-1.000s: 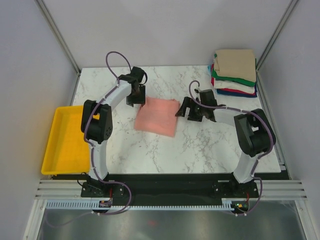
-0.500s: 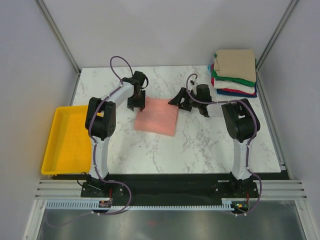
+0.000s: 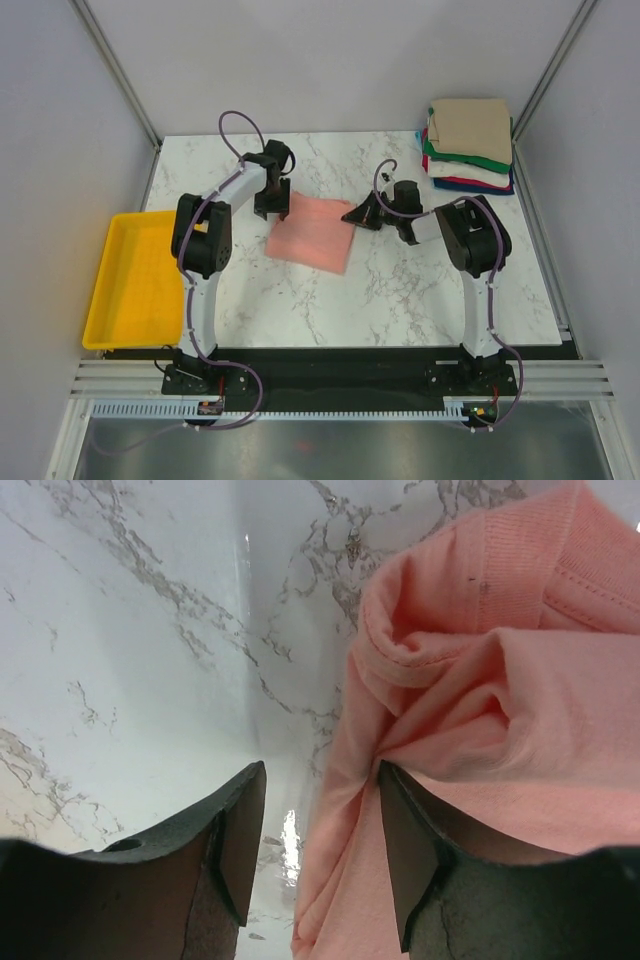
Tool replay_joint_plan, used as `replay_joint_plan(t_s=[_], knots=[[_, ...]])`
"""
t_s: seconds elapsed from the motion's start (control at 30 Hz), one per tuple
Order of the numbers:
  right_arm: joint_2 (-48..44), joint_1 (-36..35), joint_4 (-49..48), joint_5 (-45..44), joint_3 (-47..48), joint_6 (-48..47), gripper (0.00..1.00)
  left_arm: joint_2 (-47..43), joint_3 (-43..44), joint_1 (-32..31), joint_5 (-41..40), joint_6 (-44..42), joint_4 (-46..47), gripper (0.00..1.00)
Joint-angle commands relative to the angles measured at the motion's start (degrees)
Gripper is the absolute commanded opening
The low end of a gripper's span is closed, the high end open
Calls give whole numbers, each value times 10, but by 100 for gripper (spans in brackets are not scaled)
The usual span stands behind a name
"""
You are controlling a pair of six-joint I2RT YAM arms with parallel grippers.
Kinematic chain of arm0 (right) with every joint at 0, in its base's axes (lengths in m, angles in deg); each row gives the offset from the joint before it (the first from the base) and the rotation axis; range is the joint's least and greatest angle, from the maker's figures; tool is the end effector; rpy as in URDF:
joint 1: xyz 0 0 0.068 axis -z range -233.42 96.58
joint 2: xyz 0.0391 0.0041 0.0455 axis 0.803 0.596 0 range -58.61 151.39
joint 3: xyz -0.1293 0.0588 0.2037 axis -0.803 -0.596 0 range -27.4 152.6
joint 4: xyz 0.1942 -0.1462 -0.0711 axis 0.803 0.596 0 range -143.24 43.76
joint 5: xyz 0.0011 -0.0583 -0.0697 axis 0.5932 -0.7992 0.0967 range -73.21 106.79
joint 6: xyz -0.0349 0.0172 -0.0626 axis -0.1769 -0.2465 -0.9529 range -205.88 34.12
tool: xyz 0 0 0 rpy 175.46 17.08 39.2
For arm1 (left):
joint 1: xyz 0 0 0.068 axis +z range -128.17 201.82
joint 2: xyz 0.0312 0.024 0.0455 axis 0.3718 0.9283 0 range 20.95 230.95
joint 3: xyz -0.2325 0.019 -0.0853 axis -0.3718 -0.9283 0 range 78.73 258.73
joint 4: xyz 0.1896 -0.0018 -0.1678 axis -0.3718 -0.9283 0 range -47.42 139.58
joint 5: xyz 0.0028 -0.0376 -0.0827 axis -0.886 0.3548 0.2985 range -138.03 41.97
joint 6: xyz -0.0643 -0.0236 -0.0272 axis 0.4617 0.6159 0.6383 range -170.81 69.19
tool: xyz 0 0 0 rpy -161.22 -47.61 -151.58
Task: Fold and stack the t-shirts
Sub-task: Neatly place the folded tshirt to the corner
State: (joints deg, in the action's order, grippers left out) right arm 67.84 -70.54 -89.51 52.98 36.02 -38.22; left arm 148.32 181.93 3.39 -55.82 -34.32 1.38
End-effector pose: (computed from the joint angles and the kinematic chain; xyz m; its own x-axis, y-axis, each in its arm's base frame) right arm 0.4029 0.1622 0.0664 -0.8379 0.3660 -0.4048 -0.1812 0.5131 0.8390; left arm 0.4256 -0.1331 0.1325 -0.9449 0.0186 -0.3269 0.0065 0.9993 0.0380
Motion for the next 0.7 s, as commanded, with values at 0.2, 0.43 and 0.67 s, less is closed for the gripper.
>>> replay_joint_plan(t_s=[0.2,0.43,0.67], knots=[[-159,26,403,-83,151,-254,0,-253,-94,-23,17,17,-8,90],[-220,65,581,-190,283,-349,0,-511,-295,-25,37,26,-11,97],[-220,110,647,-217,439,-428,0,-725,-454,-24,136,50,22,92]])
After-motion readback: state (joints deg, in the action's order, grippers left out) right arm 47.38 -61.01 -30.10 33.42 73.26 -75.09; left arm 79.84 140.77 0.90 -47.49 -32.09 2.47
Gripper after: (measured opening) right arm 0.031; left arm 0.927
